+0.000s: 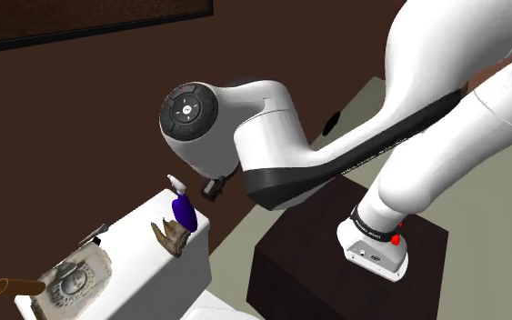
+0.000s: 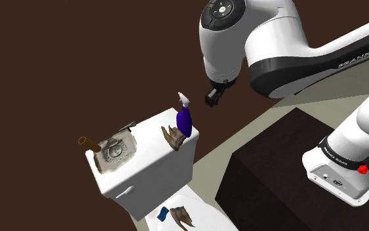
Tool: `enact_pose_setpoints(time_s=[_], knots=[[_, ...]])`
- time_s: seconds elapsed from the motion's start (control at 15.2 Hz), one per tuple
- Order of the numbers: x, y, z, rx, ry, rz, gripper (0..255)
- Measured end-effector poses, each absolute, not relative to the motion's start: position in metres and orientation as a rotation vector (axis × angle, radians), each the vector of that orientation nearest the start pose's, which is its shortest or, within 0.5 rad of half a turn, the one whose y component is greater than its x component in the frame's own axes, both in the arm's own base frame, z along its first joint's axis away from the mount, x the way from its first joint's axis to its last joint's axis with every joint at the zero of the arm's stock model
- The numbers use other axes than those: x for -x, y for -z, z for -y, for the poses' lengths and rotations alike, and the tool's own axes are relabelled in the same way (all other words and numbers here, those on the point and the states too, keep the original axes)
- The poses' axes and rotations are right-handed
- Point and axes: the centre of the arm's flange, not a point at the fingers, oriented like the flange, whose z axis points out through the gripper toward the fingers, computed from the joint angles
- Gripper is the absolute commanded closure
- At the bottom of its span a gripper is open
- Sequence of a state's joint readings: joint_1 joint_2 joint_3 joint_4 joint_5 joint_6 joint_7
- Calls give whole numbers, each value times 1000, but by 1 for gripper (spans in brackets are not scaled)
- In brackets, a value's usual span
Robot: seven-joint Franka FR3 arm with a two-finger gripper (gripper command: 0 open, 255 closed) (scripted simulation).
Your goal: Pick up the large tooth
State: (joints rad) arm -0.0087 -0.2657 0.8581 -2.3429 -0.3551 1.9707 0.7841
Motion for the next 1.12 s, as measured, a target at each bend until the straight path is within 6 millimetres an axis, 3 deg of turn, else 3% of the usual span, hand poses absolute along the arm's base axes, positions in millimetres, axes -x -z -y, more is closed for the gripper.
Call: enact_pose_setpoints(time_s=[0.4,1.12], knots=[[-314,-322,-401,-2420,-397,-374,0],[-314,-157,-485,-2048,-568,-542,0]])
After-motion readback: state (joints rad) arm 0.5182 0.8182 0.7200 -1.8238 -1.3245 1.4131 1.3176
